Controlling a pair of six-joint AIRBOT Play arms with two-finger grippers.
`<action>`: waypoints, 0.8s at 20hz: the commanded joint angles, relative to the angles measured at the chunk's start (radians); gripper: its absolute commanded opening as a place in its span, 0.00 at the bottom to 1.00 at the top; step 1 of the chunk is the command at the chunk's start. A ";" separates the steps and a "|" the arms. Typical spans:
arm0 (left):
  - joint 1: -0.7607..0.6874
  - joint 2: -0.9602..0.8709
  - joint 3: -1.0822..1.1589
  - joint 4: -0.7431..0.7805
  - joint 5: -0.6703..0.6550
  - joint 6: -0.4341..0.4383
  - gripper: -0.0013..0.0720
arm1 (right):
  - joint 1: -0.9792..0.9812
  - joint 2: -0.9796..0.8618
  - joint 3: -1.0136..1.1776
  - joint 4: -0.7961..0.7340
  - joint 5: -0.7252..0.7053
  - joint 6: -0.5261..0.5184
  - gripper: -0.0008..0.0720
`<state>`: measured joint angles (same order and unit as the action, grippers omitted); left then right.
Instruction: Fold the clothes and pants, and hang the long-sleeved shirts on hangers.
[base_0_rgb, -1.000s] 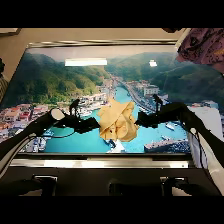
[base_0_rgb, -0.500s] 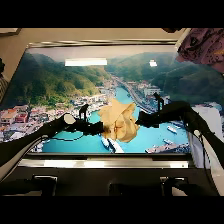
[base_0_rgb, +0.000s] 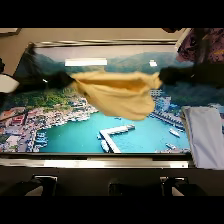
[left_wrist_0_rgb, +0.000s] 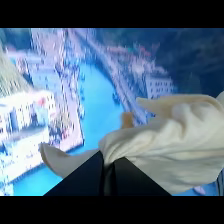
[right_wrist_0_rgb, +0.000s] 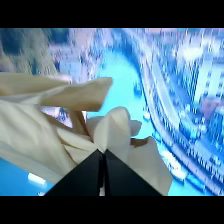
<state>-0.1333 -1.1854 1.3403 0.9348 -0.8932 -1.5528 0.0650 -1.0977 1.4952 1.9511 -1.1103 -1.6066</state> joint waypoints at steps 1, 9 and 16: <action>0.125 0.158 0.204 0.115 -0.098 -0.019 0.04 | 0.000 0.083 0.294 -0.130 -0.077 0.022 0.05; 0.190 0.451 0.235 0.193 -0.257 -0.103 0.04 | 0.000 0.301 0.411 -0.190 -0.173 0.062 0.05; 0.186 0.274 0.146 0.192 -0.219 -0.117 0.04 | 0.000 -0.030 0.411 -0.124 -0.088 0.074 0.05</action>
<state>0.0528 -0.8371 1.5280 1.1229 -1.1294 -1.6608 0.0650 -0.9829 1.9030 1.7878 -1.2495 -1.5394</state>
